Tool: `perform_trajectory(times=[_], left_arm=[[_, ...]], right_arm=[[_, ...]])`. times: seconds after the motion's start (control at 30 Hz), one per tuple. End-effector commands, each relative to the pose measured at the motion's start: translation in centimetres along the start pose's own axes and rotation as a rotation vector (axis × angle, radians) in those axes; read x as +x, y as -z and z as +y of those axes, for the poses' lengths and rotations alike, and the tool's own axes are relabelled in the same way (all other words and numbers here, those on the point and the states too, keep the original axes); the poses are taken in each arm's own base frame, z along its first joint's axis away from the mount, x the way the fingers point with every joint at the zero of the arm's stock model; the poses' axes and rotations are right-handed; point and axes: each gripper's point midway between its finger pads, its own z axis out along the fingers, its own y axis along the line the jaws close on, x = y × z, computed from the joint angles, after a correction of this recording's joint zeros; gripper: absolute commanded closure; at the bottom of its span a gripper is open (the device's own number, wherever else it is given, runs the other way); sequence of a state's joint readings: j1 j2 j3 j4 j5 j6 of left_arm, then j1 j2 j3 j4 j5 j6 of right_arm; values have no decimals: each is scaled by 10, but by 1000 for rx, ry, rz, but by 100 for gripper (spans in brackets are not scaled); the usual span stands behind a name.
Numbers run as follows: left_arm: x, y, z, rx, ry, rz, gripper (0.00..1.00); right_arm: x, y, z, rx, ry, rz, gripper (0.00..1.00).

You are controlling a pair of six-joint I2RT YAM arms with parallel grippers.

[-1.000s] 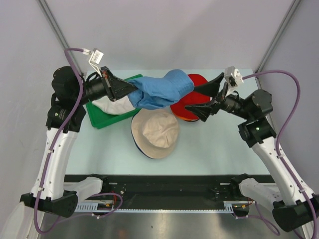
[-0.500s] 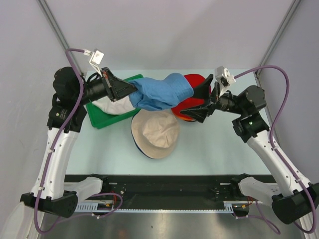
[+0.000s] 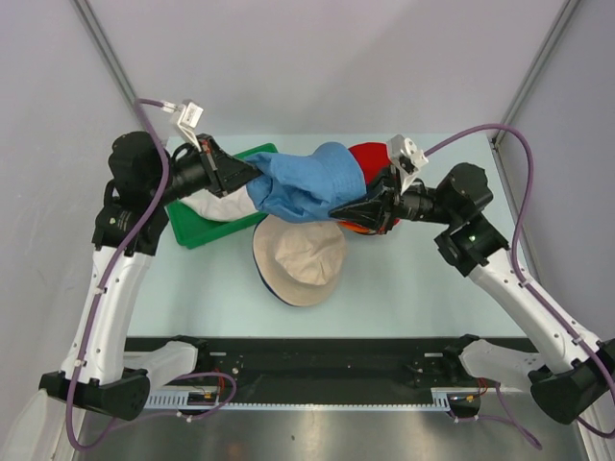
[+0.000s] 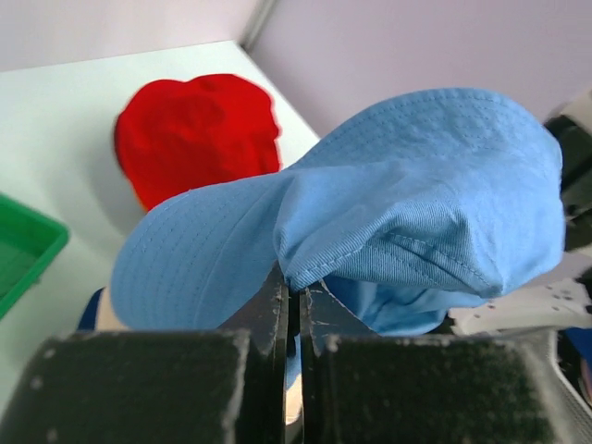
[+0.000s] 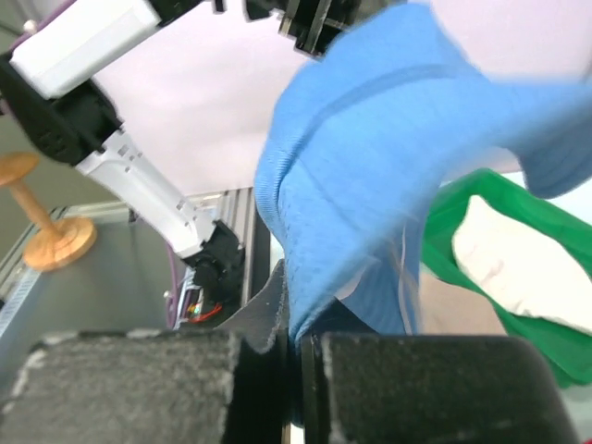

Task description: Stack the hats

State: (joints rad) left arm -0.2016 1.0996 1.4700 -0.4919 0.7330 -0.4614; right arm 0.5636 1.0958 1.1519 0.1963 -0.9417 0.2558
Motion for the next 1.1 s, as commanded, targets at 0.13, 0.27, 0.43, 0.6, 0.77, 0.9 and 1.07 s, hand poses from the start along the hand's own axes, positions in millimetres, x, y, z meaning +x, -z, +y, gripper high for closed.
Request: perform_trajectory(times=[0.13, 0.27, 0.43, 0.6, 0.77, 0.9, 1.07], left_arm=[[-7, -3, 29, -118, -79, -52, 100], [-6, -4, 41, -163, -115, -24, 100], [-13, 15, 44, -253, -198, -54, 75], [-30, 61, 50, -478, -295, -102, 72], [-17, 95, 59, -612, -340, -117, 68], [-10, 113, 67, -697, -345, -123, 48], [-5, 95, 78, -673, -305, -108, 28]], right_arm=[[-32, 19, 0, 183, 38, -71, 100], [-30, 24, -5, 242, -5, -71, 100], [-26, 10, -9, 240, -161, -99, 100], [-34, -21, -3, 219, -237, -151, 100], [-5, -30, -11, 279, -439, -159, 100], [29, -12, -13, 356, -585, -181, 100], [83, 14, -18, 493, -739, -160, 100]])
